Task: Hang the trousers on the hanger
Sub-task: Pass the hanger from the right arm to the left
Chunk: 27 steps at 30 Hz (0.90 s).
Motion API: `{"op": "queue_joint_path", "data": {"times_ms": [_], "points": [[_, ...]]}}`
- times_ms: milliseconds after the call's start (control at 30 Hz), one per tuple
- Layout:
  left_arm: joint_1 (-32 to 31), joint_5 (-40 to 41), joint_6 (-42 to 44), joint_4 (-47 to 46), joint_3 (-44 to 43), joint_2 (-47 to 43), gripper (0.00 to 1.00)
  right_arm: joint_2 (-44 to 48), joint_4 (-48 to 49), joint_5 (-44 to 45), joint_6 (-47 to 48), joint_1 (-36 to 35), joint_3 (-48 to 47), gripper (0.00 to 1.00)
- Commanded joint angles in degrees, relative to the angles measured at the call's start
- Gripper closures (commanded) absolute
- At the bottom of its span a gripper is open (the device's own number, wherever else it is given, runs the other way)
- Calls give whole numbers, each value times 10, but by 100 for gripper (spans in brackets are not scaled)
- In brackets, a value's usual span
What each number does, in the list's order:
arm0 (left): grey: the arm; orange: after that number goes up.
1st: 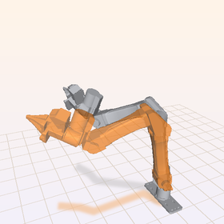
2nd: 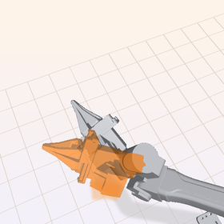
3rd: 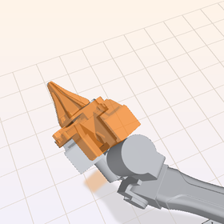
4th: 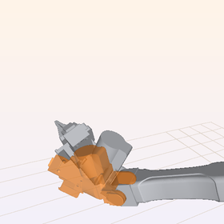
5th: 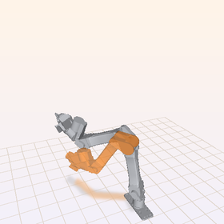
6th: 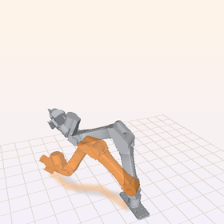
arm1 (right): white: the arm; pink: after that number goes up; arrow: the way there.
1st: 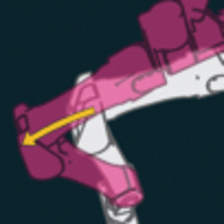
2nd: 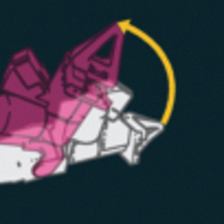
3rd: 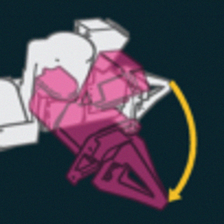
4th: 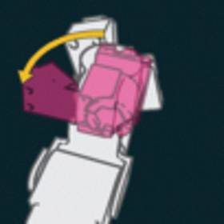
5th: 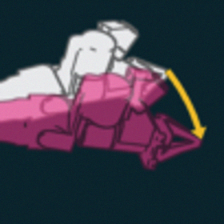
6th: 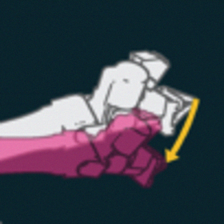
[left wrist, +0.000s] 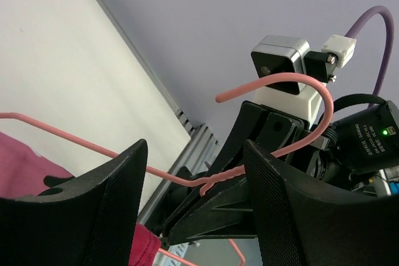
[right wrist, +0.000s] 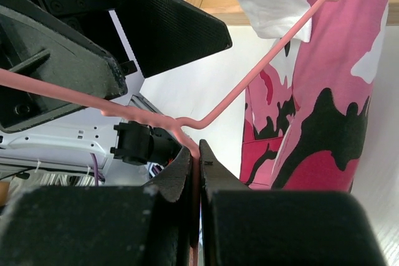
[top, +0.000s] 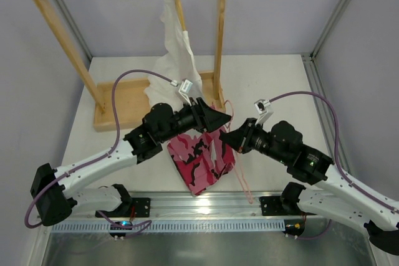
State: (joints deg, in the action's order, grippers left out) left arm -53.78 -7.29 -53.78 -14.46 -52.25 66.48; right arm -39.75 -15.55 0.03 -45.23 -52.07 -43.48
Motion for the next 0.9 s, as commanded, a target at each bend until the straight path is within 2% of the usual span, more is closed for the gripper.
{"op": "queue_joint_path", "data": {"times_ms": [0, 133, 267, 367, 467, 567, 833, 867], "points": [[-10, -28, 57, -37, 8, -19, 36, 12, 78, 35, -6, -2, -11, 96], [-10, -42, 90, -57, 22, -36, 34, 14, 76, 37, -8, -2, -12, 96], [-10, -42, 124, -23, 15, -52, 33, 18, 76, 26, -9, -2, -16, 96], [-10, -35, 120, -3, 3, -60, 31, 19, 62, 26, -6, -2, -26, 96], [-11, -68, 105, -14, -8, -47, 31, 15, 57, 31, -2, -3, -30, 96], [-12, -56, 104, -20, -6, -36, 32, 13, 63, 27, -6, -2, -28, 96], [-13, -62, 121, -26, -30, -3, 37, 4, 71, 18, -16, -7, -31, 96], [-13, -60, 121, -26, -39, -1, 42, 0, 71, 16, -14, -7, -32, 96]]}}
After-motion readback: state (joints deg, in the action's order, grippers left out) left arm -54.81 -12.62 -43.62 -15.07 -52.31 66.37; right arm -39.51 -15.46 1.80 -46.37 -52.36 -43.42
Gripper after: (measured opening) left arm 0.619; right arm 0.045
